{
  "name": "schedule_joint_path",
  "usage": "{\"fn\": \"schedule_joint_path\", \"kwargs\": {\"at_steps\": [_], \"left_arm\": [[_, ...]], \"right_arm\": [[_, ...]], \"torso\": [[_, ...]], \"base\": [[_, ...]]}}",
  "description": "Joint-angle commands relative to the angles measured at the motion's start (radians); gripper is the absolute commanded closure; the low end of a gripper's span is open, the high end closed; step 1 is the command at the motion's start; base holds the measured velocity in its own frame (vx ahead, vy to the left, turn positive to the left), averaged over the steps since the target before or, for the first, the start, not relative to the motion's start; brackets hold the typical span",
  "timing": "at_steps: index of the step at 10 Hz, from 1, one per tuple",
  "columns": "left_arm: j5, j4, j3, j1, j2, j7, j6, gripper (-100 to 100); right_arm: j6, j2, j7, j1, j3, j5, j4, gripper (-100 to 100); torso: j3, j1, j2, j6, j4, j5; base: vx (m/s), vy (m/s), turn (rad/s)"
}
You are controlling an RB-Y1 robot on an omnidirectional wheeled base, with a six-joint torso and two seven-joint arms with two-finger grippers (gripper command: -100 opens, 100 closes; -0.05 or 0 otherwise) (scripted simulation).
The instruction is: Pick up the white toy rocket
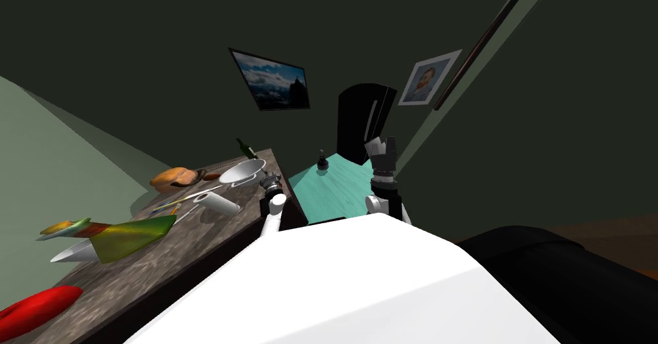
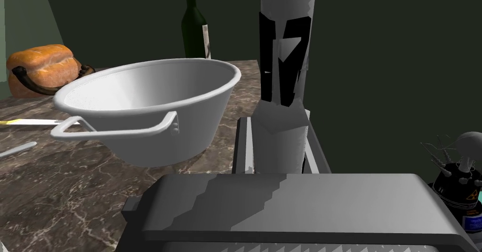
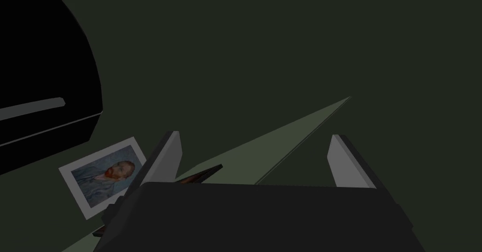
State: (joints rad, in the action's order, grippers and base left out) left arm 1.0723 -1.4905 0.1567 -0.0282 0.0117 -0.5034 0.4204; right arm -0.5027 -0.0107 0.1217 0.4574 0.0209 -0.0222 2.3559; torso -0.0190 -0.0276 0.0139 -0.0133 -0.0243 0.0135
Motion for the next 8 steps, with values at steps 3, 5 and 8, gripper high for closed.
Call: {"fn": "schedule_joint_path", "kwargs": {"at_steps": [3,5,8], "left_arm": [[0.018,-0.094,-0.015,-0.105,0.0,0.013,0.0,100],[0.058,-0.164,-0.045,-0.171,-0.001,0.036,0.0,100],[0.098,-0.25,-0.076,-0.259,-0.001,0.06,0.001,100]], "right_arm": [[0.0,0.0,0.0,0.0,0.0,0.0,0.0,0],[0.0,0.0,0.0,0.0,0.0,0.0,0.0,0],[0.0,0.0,0.0,0.0,0.0,0.0,0.0,0]], "torso": [[0.0,-0.001,0.0,-0.001,-0.001,0.0],[-0.001,-0.002,0.001,-0.001,-0.002,0.001],[0.0,-0.003,-0.002,-0.003,-0.002,0.0]], "base": [[0.048,0.003,-0.024],[0.079,-0.002,-0.094],[0.045,-0.007,-0.028]]}}
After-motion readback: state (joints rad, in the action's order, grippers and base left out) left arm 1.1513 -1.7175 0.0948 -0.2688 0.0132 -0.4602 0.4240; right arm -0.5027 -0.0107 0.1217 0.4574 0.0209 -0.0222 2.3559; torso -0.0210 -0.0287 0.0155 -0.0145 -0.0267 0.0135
